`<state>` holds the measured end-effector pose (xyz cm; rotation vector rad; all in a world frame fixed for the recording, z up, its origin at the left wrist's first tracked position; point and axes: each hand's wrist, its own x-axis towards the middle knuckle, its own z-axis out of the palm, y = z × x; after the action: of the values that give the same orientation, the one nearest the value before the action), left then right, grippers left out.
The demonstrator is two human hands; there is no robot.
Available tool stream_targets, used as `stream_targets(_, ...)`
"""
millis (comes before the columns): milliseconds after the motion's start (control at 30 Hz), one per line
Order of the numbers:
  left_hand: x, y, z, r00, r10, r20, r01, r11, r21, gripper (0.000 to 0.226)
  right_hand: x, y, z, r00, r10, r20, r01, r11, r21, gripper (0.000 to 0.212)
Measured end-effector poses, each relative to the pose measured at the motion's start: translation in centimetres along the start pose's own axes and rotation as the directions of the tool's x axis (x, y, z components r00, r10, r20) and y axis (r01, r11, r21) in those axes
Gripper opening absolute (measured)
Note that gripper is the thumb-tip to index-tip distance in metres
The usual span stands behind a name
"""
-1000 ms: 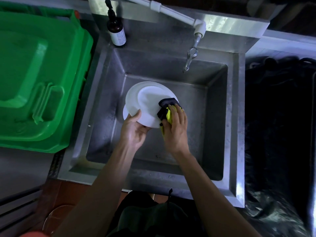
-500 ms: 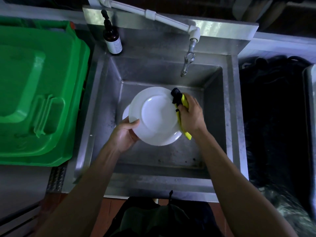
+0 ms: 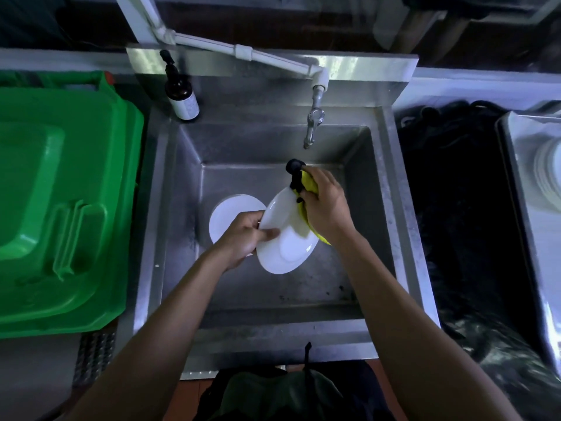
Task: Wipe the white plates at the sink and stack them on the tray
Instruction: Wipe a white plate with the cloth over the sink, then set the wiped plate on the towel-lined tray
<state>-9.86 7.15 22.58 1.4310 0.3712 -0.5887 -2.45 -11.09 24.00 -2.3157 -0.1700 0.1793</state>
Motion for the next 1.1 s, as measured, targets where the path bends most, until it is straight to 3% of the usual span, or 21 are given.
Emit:
stream_targets(267,1.5,1.8,4.0,0.989,0.139,-0.042,-0.132,0.981,0.143,0.026,-1.7,0.1,-2.8,0.994,-0.053,-0.093,0.053,0.999,-0.002,0.054)
stream_targets(400,2.4,3.5,6.9,0.962,0.259,-0.084,-0.211,0.906,0.366,0.026,-3.0,1.8,-5.7,0.986,-0.031,-0.163,0.031,1.000,-0.003,0.055)
stream_targets(500,2.8,4.9,9.4,0.916,0.398,-0.044,-0.301,0.757,0.580,0.040,-3.8,3.8,-8.9,0.974,-0.033,-0.225,0.034,0.999,0.002,0.056)
stream_targets(667,4.0,6.7,14.6,0.831,0.552,0.069,-0.348,0.418,0.839,0.008,-5.4,8.4,-15.2,0.956,-0.007,-0.293,-0.022,0.995,-0.095,0.059)
stream_targets(700,4.2,7.3,15.6,0.799,0.593,0.098,-0.365,0.350,0.863,0.018,-5.7,9.4,-16.5,0.955,0.001,-0.295,-0.038,0.992,-0.120,0.059)
stream_targets(767,4.7,8.7,18.0,0.753,0.631,0.187,-0.420,0.243,0.874,0.034,-6.3,11.4,-18.9,0.953,-0.002,-0.302,-0.050,0.985,-0.163,0.060)
stream_targets(967,6.7,12.2,26.2,0.588,0.711,0.386,-0.524,-0.028,0.851,0.050,-8.3,16.3,-26.3,0.941,0.004,-0.338,-0.078,0.976,-0.205,0.060)
stream_targets(1100,8.8,13.6,32.4,0.536,0.689,0.487,-0.541,-0.162,0.825,0.053,-9.7,19.5,-31.1,0.915,0.031,-0.403,-0.113,0.977,-0.182,0.061)
